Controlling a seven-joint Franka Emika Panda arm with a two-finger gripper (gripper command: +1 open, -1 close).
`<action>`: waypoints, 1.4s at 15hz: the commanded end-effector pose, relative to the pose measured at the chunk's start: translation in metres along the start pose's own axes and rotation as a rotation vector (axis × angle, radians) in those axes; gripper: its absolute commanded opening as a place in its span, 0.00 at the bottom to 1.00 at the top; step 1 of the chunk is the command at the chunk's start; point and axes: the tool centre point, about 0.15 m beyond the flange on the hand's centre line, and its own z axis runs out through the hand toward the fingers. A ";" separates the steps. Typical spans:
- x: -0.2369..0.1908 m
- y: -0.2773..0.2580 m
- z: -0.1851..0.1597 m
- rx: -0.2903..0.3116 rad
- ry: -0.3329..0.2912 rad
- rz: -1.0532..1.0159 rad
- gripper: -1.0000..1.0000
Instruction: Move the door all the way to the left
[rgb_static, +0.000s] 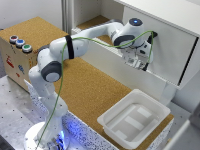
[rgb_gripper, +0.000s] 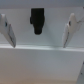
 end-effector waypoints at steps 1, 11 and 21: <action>0.052 0.026 -0.006 0.155 -0.051 -0.013 1.00; 0.087 0.011 -0.002 0.142 0.000 0.020 1.00; 0.097 -0.005 0.008 0.047 0.032 0.151 0.00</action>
